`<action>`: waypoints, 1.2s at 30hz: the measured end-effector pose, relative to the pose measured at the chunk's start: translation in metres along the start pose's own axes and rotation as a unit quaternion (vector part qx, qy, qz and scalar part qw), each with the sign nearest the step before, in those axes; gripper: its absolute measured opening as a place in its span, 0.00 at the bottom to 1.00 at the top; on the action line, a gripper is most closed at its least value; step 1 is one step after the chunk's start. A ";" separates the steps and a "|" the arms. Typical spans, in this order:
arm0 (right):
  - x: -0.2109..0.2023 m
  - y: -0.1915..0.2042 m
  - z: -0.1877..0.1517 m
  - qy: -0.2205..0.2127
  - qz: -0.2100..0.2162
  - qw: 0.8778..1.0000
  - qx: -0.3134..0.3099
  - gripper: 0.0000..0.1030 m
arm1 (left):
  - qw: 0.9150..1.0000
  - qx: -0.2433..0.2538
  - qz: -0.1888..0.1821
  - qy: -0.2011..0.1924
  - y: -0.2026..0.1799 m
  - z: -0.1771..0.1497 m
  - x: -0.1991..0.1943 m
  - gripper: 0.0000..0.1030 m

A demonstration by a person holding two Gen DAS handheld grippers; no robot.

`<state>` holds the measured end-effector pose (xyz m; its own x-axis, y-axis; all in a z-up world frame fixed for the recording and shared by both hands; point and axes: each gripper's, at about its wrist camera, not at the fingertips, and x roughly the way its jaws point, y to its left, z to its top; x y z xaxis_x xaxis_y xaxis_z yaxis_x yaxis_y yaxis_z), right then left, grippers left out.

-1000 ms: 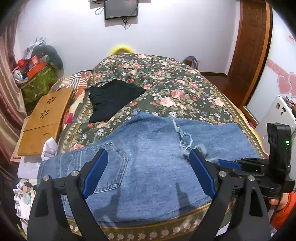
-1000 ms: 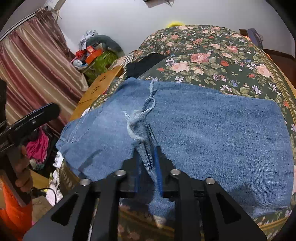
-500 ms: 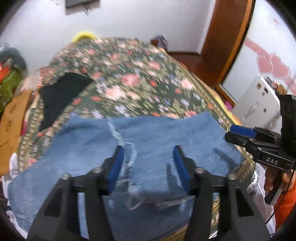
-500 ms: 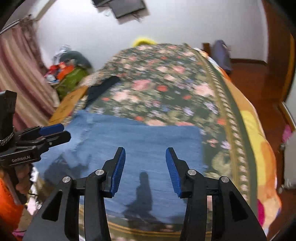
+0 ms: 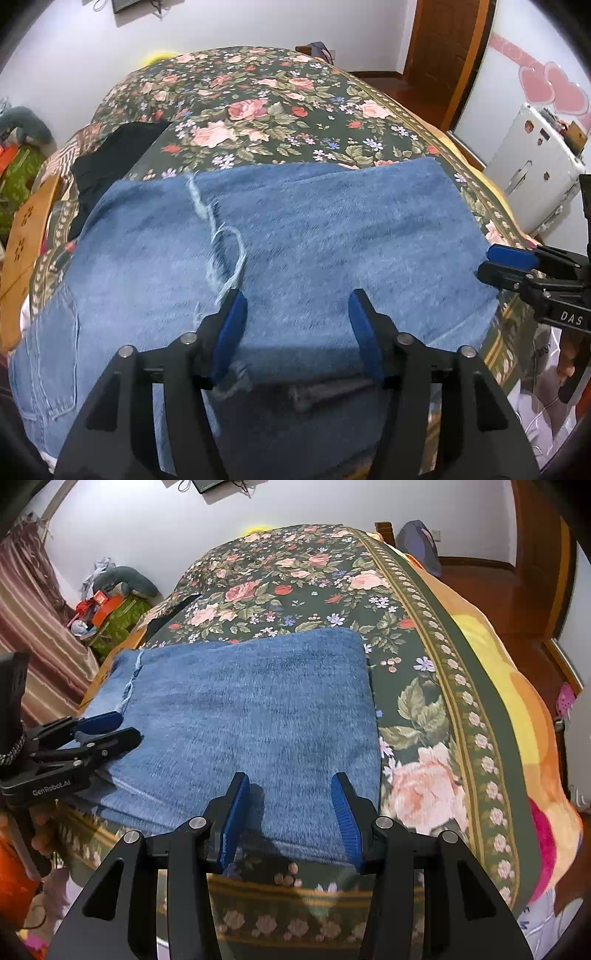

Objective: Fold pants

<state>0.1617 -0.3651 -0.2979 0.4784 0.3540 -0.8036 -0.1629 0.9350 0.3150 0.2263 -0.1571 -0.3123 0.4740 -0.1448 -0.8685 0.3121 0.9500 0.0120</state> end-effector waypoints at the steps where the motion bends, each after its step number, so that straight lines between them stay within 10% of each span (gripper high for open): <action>1: -0.002 0.000 -0.001 0.001 -0.003 1.000 -0.003 0.41 | 1.000 -0.008 0.004 0.000 0.004 -0.002 -0.002 0.66; 13: -0.031 0.039 0.027 -0.042 -0.021 0.997 -0.057 0.47 | 0.993 -0.082 0.058 -0.057 0.074 -0.024 -0.077 0.69; 25: -0.038 0.129 0.066 -0.103 0.049 0.983 -0.141 0.55 | 0.963 -0.215 0.126 -0.104 0.201 -0.089 -0.166 0.87; 36: 0.023 0.200 0.054 -0.047 0.077 0.976 -0.197 0.59 | 0.934 -0.351 0.045 -0.043 0.261 -0.185 -0.129 0.88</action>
<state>0.1868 -0.1707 -0.2255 0.4963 0.5056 -0.7057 -0.5503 0.8119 0.1946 0.0942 0.1608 -0.2887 0.5467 -0.0493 -0.8359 -0.3341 0.9025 -0.2717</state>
